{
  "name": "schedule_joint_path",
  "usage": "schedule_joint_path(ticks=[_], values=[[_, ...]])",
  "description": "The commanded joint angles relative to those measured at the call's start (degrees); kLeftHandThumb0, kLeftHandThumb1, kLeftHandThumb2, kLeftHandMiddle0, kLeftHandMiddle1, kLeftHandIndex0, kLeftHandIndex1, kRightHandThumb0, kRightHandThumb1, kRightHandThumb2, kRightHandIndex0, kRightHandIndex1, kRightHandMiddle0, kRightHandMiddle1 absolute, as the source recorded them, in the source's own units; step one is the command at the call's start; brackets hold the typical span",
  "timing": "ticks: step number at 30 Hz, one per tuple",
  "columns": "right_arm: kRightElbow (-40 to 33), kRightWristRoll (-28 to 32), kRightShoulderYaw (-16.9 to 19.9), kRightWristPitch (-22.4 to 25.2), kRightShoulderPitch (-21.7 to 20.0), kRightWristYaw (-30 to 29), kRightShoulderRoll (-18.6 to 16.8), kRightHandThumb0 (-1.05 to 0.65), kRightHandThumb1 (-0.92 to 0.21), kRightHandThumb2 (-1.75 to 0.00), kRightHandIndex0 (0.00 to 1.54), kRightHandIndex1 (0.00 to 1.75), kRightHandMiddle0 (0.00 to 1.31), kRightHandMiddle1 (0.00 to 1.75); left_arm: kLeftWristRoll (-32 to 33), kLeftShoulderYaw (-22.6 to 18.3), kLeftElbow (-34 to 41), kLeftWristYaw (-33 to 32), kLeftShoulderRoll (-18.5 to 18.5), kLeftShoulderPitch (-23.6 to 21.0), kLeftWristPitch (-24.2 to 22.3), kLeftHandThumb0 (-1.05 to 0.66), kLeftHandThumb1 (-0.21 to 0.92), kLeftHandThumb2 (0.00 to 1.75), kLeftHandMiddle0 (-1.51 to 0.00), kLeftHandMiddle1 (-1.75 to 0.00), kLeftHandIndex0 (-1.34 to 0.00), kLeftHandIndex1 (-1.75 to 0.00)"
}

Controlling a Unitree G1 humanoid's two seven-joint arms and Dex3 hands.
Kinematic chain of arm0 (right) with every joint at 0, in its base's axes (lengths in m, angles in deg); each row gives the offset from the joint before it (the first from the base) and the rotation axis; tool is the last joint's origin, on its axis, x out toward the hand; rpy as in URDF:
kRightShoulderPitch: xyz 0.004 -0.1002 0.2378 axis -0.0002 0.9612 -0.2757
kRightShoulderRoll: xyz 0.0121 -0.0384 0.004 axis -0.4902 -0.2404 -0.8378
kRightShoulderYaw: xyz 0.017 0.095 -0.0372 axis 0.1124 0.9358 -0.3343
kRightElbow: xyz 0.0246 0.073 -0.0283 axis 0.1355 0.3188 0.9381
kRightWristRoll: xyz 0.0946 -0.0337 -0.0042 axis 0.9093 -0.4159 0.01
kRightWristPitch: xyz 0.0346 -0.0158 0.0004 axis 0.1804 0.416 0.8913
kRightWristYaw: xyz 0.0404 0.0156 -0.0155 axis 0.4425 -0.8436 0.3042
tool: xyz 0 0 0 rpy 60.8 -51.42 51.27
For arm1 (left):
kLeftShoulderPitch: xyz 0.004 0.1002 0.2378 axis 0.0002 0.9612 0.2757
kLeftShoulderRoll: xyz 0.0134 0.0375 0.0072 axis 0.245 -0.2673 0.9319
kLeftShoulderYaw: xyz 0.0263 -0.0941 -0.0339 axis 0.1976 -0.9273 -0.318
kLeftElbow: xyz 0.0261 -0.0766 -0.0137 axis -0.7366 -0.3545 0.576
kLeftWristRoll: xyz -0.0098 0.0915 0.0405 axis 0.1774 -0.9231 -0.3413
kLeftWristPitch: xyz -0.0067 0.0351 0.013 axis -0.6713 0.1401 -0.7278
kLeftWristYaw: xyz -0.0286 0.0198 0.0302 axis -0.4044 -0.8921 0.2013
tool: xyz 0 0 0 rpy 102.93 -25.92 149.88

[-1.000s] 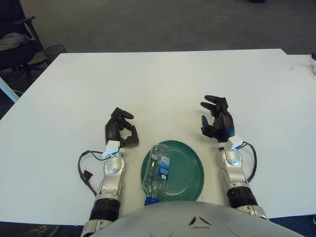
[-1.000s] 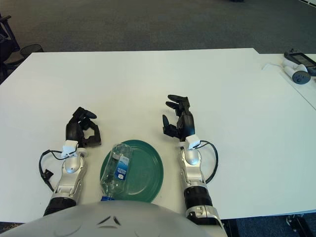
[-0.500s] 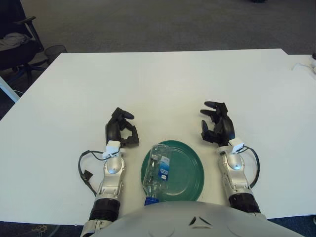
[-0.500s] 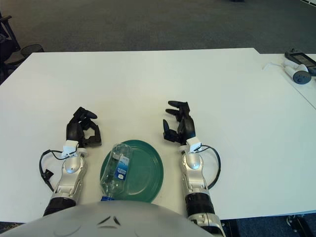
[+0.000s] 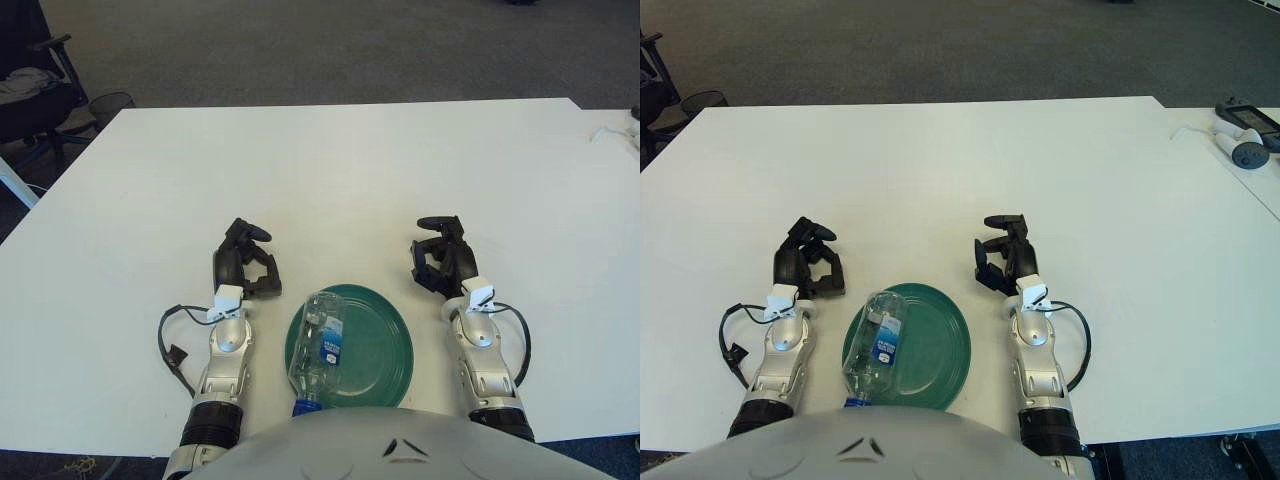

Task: Put the bottle into the plate.

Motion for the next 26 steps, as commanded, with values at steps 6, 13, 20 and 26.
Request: schedule_joint_path(ticks=[6,13,20,26], values=[[0.50,0.26,-0.39,5.03,3.02,0.02,-0.11,0.36,-0.73,-0.79,0.30,1.75,0.00,1.67,-1.01,-0.29,-4.64,-0.34,0.17,4.16,-0.57,0.00,-0.06,1.75,-0.88,-1.75,-0.69,-1.74],[2.14,1.14,-0.32,1.77,2.65,1.17,0.42,0.09,-0.73,-0.81,0.34,1.72,0.06,1.73,-0.87,-0.24,-4.33,-0.02,0.25,4.28,-0.86,0.00,-0.06,1.75,-0.88,-1.75,-0.69,-1.74],[3.05,1.61,-0.41,-0.27,2.68,1.79,0.72,0.00,-0.70,-0.86,0.37,1.72,0.09,1.74,-0.88,-0.23,-4.38,-0.01,0.26,4.26,-0.92,0.00,-0.06,1.75,-0.88,-1.75,-0.68,-1.75],[3.02,1.68,-0.56,-0.30,2.87,1.98,0.86,0.00,-0.69,-0.88,0.35,1.73,0.12,1.75,-0.83,-0.23,-4.46,0.04,0.27,4.27,-0.61,0.00,-0.06,1.75,-0.88,-1.75,-0.69,-1.75]])
